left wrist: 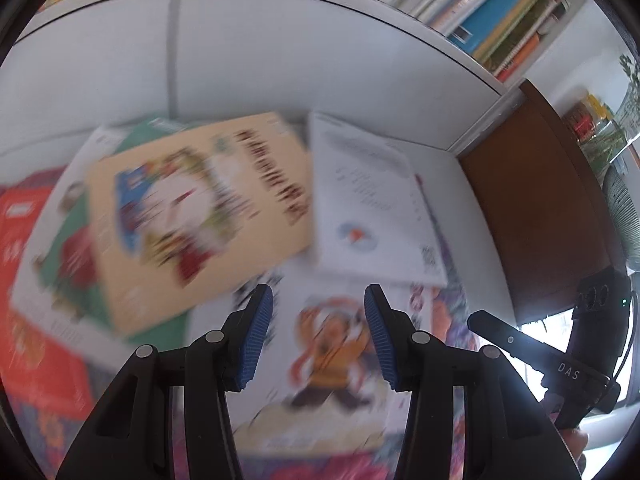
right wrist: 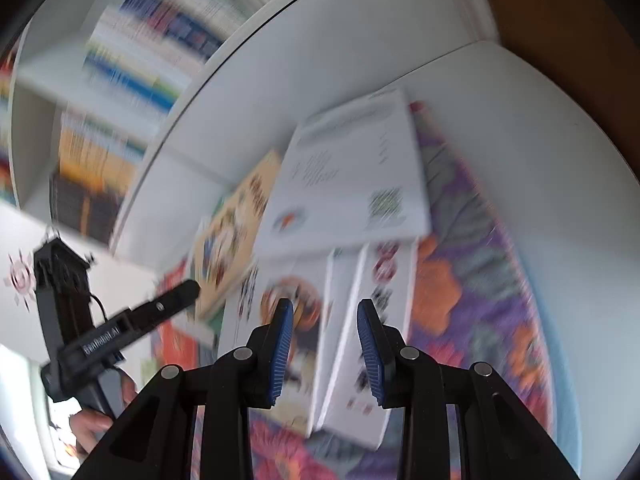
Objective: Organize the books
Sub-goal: 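Move both tools to the white Shanhaijing book and close on its edge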
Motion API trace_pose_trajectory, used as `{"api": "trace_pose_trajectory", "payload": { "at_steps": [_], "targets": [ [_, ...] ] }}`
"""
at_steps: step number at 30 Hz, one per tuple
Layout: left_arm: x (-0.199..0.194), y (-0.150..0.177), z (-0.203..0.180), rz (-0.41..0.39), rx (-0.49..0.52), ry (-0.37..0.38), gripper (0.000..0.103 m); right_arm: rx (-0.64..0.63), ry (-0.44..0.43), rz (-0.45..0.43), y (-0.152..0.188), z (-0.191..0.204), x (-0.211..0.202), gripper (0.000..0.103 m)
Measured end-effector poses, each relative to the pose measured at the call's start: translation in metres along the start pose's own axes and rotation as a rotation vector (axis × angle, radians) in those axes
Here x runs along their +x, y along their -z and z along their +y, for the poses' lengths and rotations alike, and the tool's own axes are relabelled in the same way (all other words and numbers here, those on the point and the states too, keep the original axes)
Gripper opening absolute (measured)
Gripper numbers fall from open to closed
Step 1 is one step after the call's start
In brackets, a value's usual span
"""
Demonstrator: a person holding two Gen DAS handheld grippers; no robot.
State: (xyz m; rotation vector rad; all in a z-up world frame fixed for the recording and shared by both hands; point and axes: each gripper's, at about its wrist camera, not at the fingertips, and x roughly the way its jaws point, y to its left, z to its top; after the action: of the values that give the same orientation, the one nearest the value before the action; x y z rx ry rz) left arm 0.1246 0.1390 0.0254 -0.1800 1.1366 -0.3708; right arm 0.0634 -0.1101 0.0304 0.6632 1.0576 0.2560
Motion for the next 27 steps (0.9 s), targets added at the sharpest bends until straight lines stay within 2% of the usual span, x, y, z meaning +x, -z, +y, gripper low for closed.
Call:
{"api": "trace_pose_trajectory", "payload": {
  "at_steps": [3,6,11,15,19,22,25,27],
  "targets": [
    [0.028,-0.019,-0.02,0.004,0.033,-0.01,0.044,0.053,-0.014,-0.043,-0.016,-0.028,0.002,0.032],
    [0.052,-0.031,-0.031,0.018,0.05,-0.026,0.044,0.13,-0.073,-0.086,-0.03,-0.054,0.012,0.032],
    [0.075,-0.037,-0.041,0.035,0.055,-0.044,0.044,0.205,-0.092,-0.066,-0.049,-0.082,0.044,0.032],
    [0.079,-0.037,-0.046,0.04,0.089,-0.061,0.044,0.223,-0.148,-0.072,-0.054,-0.088,0.053,0.032],
    [0.08,-0.039,-0.038,0.047,0.06,-0.028,0.044,0.268,-0.21,-0.068,-0.058,-0.094,0.063,0.034],
    [0.079,-0.039,-0.036,0.047,0.059,-0.02,0.044,0.246,-0.229,-0.083,-0.058,-0.088,0.056,0.034],
    [0.076,-0.038,-0.036,0.045,0.084,-0.04,0.044,0.238,-0.318,-0.1,-0.06,-0.076,0.039,0.034],
    [0.075,-0.038,-0.032,0.047,0.067,-0.025,0.044,0.199,-0.359,-0.117,-0.063,-0.065,0.031,0.034]
  ]
}}
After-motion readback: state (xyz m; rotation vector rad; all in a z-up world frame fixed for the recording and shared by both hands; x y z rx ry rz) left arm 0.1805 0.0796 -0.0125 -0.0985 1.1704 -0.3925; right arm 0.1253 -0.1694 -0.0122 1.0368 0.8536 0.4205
